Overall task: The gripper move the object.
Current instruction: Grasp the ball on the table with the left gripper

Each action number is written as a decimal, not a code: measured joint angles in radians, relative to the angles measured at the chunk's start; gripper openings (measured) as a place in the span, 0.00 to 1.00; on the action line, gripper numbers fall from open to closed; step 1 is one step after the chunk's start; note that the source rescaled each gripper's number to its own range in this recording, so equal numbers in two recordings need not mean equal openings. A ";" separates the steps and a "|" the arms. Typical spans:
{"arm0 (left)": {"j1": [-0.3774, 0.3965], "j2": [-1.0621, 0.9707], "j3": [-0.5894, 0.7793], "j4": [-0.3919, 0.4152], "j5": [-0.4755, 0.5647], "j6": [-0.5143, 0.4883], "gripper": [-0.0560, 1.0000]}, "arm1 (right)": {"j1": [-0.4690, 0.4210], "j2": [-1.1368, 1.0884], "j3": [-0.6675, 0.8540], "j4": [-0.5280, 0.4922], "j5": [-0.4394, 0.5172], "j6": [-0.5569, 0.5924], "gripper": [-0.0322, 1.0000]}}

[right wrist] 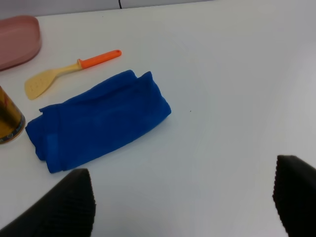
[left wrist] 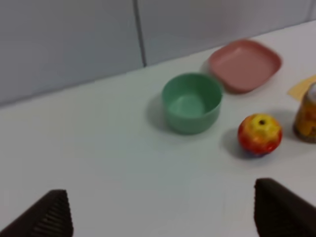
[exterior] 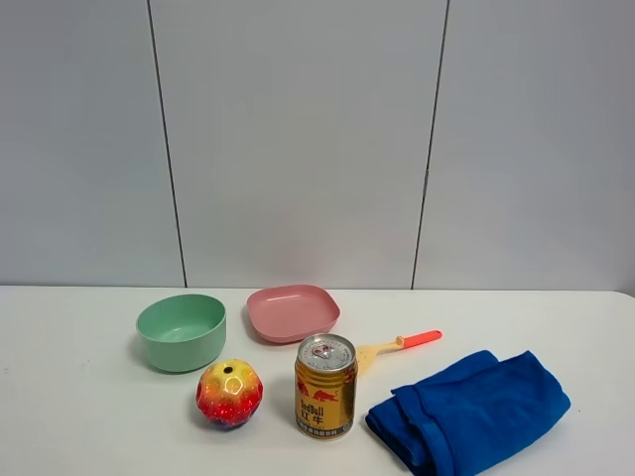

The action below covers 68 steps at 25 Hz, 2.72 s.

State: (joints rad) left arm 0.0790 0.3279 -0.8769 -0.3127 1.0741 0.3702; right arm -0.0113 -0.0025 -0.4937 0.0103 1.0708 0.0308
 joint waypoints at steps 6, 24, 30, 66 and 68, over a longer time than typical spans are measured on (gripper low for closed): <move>0.000 0.342 -0.170 -0.292 -0.049 0.357 0.62 | 0.000 0.000 0.000 0.000 0.000 0.000 1.00; -0.420 1.130 -0.566 -0.224 0.050 0.709 0.63 | 0.000 0.000 0.000 0.000 0.000 0.000 1.00; -0.518 1.323 -0.574 -0.088 0.029 0.618 0.98 | 0.000 0.000 0.000 0.000 0.000 0.000 1.00; -0.630 1.722 -0.574 0.107 -0.124 0.714 1.00 | 0.000 0.000 0.000 0.000 0.000 0.000 1.00; -0.630 1.744 -0.574 0.110 -0.144 0.714 1.00 | 0.000 0.000 0.000 0.000 0.000 0.000 1.00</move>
State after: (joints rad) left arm -0.5509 2.0716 -1.4513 -0.2028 0.9305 1.0839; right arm -0.0113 -0.0025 -0.4937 0.0103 1.0708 0.0308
